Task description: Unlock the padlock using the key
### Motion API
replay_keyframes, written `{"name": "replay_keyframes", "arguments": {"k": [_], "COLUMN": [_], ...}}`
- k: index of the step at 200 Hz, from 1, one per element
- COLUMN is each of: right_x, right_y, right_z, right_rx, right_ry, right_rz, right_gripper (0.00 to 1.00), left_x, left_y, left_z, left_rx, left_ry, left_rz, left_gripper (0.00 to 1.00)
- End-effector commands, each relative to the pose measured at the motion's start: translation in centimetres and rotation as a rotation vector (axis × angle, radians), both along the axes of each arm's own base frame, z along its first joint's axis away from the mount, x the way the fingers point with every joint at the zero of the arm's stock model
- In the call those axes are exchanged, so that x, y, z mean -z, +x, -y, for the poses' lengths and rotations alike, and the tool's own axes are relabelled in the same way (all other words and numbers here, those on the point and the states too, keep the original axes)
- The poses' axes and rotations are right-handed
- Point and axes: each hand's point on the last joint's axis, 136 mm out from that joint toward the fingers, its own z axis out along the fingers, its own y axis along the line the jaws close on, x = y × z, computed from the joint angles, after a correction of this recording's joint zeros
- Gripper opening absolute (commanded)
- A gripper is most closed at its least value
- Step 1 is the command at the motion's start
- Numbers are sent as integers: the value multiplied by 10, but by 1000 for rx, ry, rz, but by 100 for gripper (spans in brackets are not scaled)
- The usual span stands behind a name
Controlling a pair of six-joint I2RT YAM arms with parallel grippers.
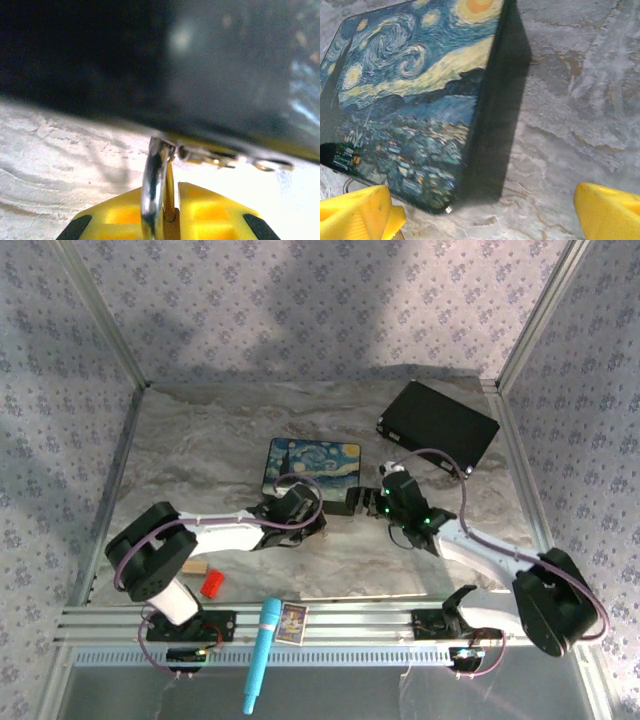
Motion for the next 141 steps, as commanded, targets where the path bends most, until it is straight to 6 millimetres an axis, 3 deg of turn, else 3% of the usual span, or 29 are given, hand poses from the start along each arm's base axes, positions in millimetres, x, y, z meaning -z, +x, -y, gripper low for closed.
{"name": "replay_keyframes", "arguments": {"k": [1,24,47,77,115,141], "right_x": [10,20,32,54,77,84], "right_y": [3,13,18,18,14,13], "right_z": [-2,2,1,6,3,4], "right_rx": [1,42,53,72,73,72], "right_ry": [-25,-87,-133,-203,-194,-203], "right_rz": [-98,-156,-202,-258,-315,-331], "right_gripper": [92,79,73,71,70,70], "left_x": [31,34,37,40,50,53], "left_y": [-19,-21,-21,-21,-22,-24], "left_z": [-17,-17,-25,-47,-79,-91], "left_rx": [50,58,47,28,-6,-7], "left_ry": [148,164,204,317,467,524], "left_rz": [-75,-82,-84,-73,-61,-53], "left_gripper": [0,0,0,0,7,14]}}
